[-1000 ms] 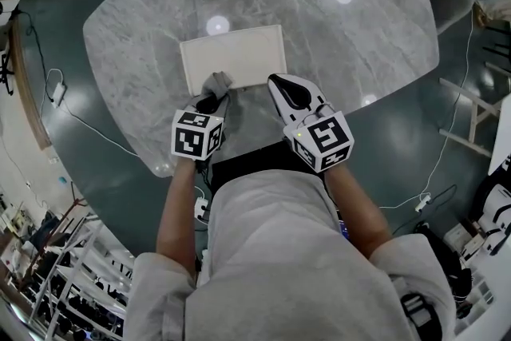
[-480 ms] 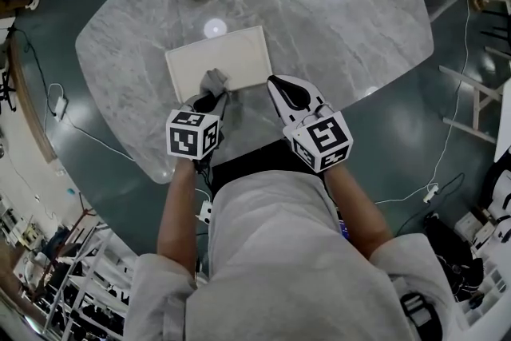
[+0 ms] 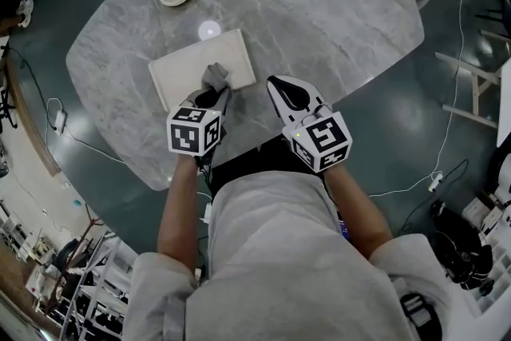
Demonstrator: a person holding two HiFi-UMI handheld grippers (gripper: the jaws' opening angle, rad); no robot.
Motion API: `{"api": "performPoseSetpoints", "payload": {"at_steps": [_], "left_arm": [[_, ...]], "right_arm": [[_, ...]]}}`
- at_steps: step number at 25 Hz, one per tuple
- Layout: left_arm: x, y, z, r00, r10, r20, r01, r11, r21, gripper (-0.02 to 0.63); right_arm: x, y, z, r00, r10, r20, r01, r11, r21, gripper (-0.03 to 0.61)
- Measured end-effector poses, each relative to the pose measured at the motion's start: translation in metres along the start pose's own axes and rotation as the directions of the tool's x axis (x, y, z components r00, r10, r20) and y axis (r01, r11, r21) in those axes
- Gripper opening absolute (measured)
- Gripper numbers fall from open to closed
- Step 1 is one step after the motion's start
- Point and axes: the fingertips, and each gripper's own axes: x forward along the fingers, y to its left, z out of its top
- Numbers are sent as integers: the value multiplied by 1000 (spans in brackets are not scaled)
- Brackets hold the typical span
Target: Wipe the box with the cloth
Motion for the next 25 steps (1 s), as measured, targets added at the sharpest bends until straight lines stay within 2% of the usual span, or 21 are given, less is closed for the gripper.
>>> {"api": "performPoseSetpoints", "payload": {"at_steps": [8, 18, 22, 25], "left_arm": [[19, -26, 12, 999, -25, -24, 27, 998, 63, 35], [34, -47, 20, 998, -57, -31, 60, 994, 93, 35], [36, -49, 22, 998, -59, -25, 61, 993, 101, 35], [34, -51, 22, 999, -39, -12, 40, 990, 136, 35]], "right_arm": [[-21, -22, -3, 999, -48, 5, 48, 999, 19, 26], [-36, -31, -9, 997, -76, 11, 75, 997, 33, 26], [-39, -34, -13, 997, -83, 7, 82, 996, 37, 26], [-39, -32, -11, 997, -76, 13, 75, 997, 33, 26]]}}
